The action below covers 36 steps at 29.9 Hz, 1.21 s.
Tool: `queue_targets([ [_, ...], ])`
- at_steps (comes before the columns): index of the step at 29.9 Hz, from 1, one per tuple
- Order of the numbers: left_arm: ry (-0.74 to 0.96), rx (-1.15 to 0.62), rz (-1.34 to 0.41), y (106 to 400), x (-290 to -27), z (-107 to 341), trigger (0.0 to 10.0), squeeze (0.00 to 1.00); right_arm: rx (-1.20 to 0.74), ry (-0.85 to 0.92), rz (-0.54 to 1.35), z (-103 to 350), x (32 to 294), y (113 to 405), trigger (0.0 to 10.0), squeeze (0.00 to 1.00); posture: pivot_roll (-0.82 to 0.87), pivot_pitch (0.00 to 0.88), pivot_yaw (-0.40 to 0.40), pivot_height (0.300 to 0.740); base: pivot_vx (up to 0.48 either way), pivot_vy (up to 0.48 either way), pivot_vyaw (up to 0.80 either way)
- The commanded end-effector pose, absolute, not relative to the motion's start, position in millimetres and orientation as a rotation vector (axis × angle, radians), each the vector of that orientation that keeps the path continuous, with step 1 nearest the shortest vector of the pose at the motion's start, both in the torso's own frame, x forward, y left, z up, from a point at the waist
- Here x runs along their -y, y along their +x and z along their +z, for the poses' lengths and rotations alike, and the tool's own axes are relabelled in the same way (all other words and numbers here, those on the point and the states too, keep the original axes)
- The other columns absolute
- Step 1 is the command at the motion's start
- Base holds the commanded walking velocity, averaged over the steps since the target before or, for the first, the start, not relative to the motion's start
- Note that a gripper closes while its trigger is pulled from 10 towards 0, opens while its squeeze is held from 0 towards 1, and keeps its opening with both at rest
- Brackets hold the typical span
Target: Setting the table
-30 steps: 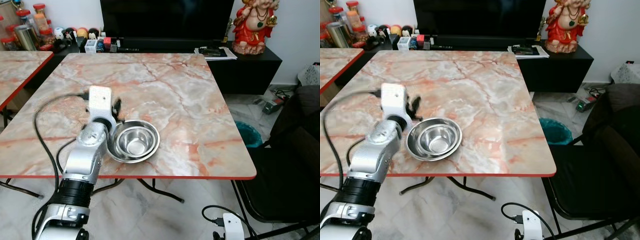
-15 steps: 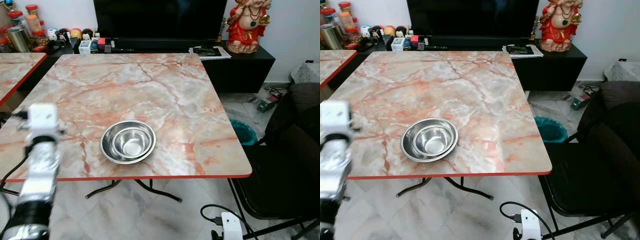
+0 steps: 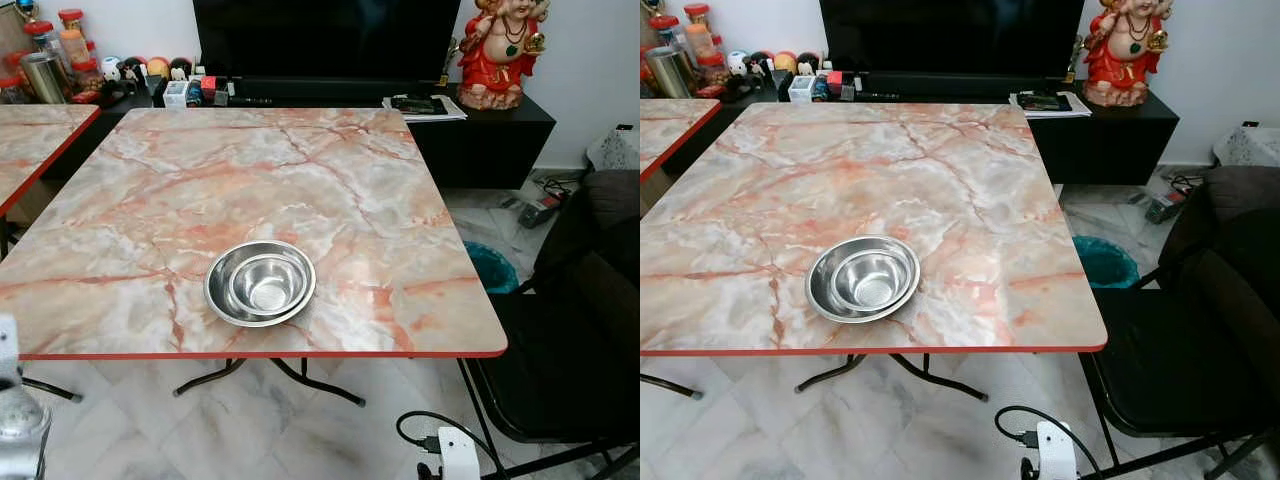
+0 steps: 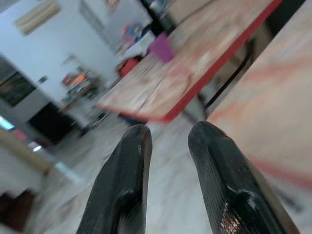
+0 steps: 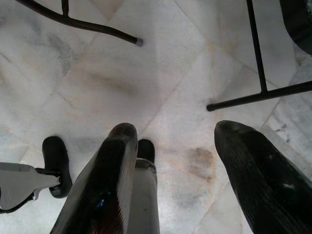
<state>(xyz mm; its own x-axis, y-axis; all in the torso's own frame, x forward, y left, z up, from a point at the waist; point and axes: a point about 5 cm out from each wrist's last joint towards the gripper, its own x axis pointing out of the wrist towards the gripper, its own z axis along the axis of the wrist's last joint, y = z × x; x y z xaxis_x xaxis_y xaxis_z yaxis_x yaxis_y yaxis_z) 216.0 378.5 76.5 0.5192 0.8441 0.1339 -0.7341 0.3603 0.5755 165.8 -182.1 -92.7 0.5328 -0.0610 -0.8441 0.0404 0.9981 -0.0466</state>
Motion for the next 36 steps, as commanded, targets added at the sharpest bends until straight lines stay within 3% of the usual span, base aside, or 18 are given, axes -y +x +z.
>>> queue_targets([
  [1,0.688,-0.24,1.066,206,-385,71,10.0,0.0,-1.009,-0.016,-0.065,-93,182,164,10.0,0.0,0.07,0.0,0.0,0.74,0.0,0.0,0.0],
  [6,0.664,-0.357,1.163,180,-386,45,10.0,0.0,-1.01,-0.011,-0.073,-94,182,163,10.0,0.0,0.07,0.0,0.001,0.74,0.0,0.0,0.0],
  [13,0.581,-0.585,1.055,162,-364,-1,10.0,0.0,-1.009,-0.012,-0.076,-93,184,164,10.0,0.0,0.07,0.0,-0.005,0.74,0.0,0.0,0.0],
  [15,0.411,-0.656,0.924,162,-339,-25,10.0,0.0,-1.005,-0.014,-0.078,-92,186,166,10.0,0.0,0.06,0.0,-0.009,0.74,0.0,0.0,0.0],
  [18,0.259,-0.676,0.831,168,-319,-38,10.0,0.0,-1.002,-0.015,-0.08,-91,187,168,10.0,0.0,0.06,0.0,-0.01,0.74,0.0,0.0,0.0],
  [23,0.066,-0.812,0.49,180,-266,-64,10.0,0.0,-1.004,-0.014,-0.071,-91,187,168,10.0,0.0,0.05,0.0,-0.013,0.74,0.0,0.0,0.0],
  [25,0.051,-0.819,0.456,181,-262,-65,10.0,0.0,-1.005,-0.014,-0.069,-91,187,168,10.0,0.0,0.05,0.0,-0.013,0.74,0.0,0.0,0.0],
  [27,0.071,-0.821,0.253,193,-231,-68,10.0,0.0,-1.0,-0.006,-0.076,-90,189,170,10.0,0.0,0.04,0.0,-0.019,0.74,0.0,0.0,0.0],
  [28,0.071,-0.821,0.253,193,-231,-68,10.0,0.0,-1.0,-0.006,-0.076,-90,189,170,10.0,0.0,0.04,0.0,-0.019,0.74,0.0,0.0,0.0],
  [30,0.108,-0.844,0.093,198,-208,-71,10.0,0.0,-0.999,-0.001,-0.073,-90,190,170,10.0,0.0,0.03,0.0,-0.015,0.74,0.0,0.0,0.0],
  [34,0.193,-0.898,0.015,194,-201,-76,10.0,0.0,-0.999,-0.001,-0.073,-90,191,169,10.0,0.0,0.01,0.0,-0.01,0.74,0.0,0.0,0.0],
  [36,0.135,-0.899,0.03,193,-199,-76,10.0,0.0,-1.001,-0.003,-0.072,-91,191,168,10.0,0.0,0.01,0.0,-0.009,0.74,0.0,0.0,0.0],
])
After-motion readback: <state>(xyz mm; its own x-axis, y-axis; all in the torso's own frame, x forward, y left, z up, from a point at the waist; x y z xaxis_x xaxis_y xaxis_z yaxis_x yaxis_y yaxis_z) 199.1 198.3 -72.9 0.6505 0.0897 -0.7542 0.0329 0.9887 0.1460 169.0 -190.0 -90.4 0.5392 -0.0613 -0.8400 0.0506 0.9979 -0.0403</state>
